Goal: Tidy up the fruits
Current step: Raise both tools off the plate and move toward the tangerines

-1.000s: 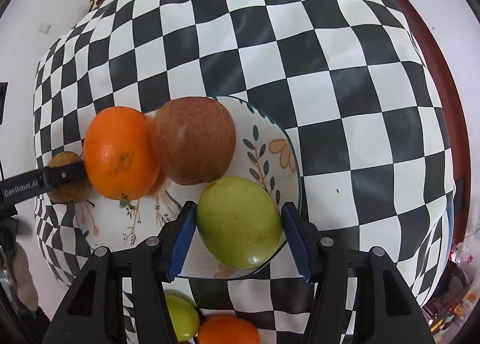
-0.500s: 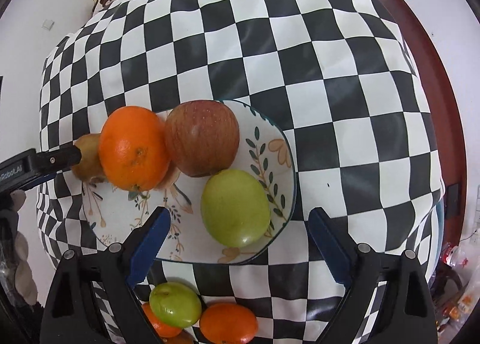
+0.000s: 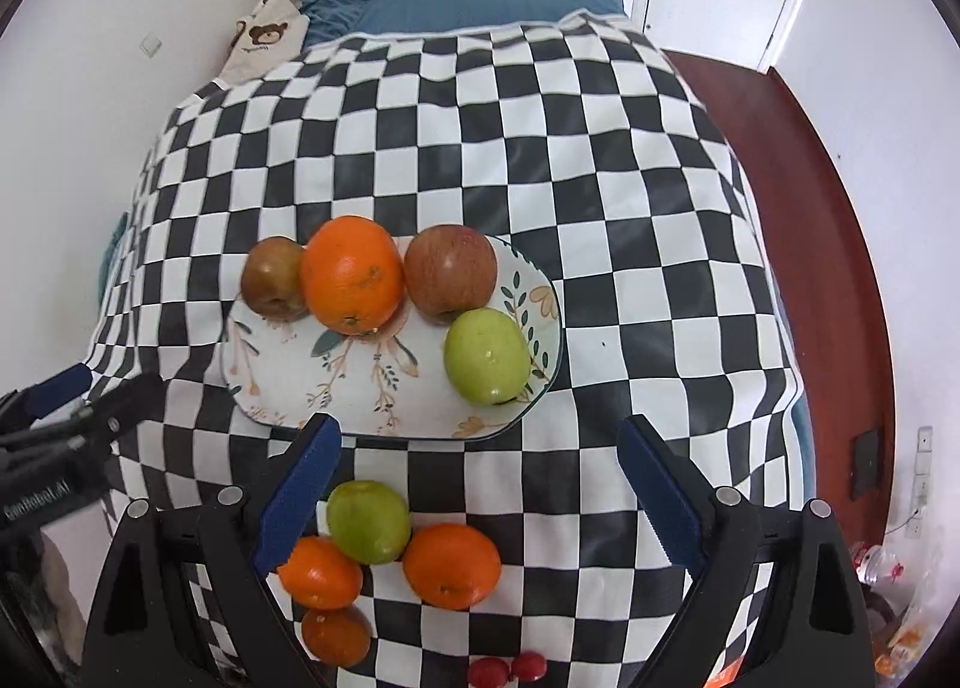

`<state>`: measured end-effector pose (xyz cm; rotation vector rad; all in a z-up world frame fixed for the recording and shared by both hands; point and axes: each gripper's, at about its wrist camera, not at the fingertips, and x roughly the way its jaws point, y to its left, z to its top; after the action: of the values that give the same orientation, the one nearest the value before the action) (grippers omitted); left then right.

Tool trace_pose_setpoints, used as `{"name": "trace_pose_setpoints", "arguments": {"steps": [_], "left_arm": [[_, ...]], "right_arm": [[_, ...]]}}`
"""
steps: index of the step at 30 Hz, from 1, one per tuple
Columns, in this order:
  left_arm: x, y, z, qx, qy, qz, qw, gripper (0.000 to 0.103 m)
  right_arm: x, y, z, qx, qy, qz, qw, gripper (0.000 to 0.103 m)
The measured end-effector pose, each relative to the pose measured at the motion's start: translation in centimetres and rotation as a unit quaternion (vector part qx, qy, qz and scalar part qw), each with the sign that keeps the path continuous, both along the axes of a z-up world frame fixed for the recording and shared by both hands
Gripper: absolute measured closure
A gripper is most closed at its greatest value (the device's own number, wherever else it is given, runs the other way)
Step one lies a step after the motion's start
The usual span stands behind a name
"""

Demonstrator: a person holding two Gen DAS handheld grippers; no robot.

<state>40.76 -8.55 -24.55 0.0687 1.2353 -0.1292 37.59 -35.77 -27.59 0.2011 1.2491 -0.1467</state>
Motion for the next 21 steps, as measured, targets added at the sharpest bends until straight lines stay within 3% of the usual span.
{"name": "trace_pose_setpoints", "arguments": {"steps": [14, 21], "left_arm": [[-6.2, 0.0, 6.3, -0.017, -0.071, -0.006, 0.9974, 0.004], [-7.7, 0.3, 7.4, -0.025, -0.082, -0.001, 0.9963, 0.004]], "right_arm": [[-6.1, 2.3, 7.6, -0.018, -0.079, 0.001, 0.997, 0.006], [-8.0, 2.3, 9.6, -0.007, -0.100, -0.006, 0.995, 0.006]]}}
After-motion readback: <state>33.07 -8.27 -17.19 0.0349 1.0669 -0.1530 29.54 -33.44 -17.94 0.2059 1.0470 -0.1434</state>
